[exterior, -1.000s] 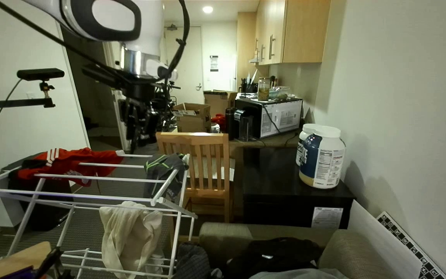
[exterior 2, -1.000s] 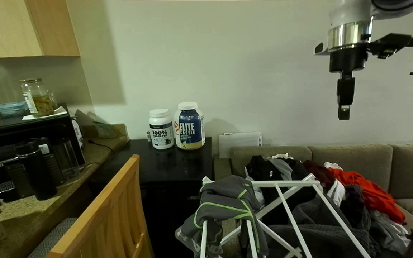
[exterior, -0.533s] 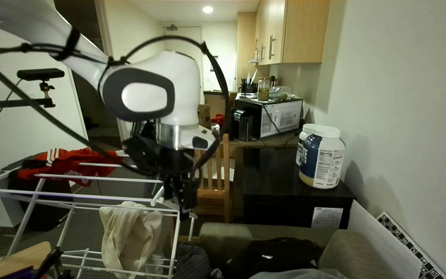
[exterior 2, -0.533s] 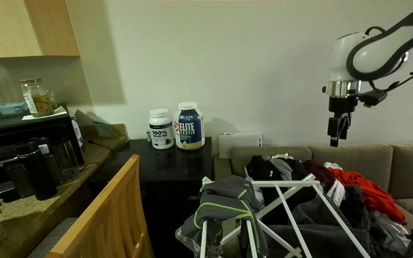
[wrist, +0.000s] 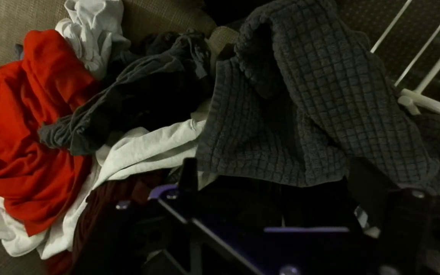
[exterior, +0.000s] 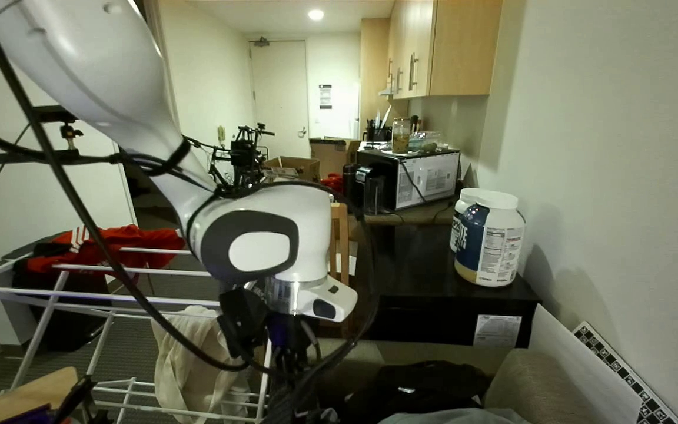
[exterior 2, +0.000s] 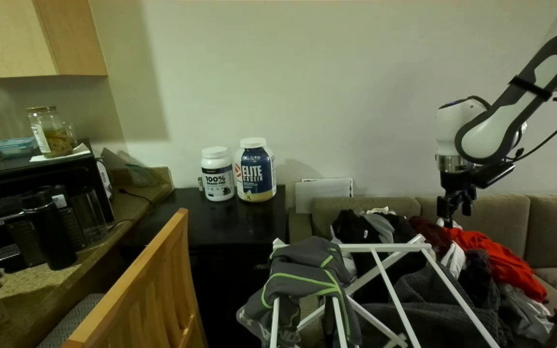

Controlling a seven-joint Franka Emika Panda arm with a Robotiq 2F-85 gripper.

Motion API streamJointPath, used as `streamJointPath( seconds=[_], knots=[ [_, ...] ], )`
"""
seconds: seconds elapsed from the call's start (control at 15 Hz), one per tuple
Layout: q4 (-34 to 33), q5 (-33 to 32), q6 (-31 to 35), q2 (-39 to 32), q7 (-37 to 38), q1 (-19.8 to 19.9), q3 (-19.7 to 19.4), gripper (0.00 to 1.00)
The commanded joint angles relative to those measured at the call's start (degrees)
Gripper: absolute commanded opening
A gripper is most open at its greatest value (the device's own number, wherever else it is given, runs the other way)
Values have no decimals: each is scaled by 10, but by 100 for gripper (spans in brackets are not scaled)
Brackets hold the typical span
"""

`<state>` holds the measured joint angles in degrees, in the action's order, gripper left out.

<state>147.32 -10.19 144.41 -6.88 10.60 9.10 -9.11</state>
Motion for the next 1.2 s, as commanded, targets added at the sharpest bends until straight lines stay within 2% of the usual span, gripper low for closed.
streamJointPath(
  seconds=[0.0,0.4,0.67,0.87,1.13],
  knots=[
    [-26,-33,50,-70,40,-8,-22,100],
    [-71,-24,106,-174,57,-30,-56,100],
    [-118,-9,133,-248,33,-16,-77,100],
    [-168,4,152,-311,43,-10,-102,100],
    [-242,43,135,-387,41,11,-117,100]
  ],
)
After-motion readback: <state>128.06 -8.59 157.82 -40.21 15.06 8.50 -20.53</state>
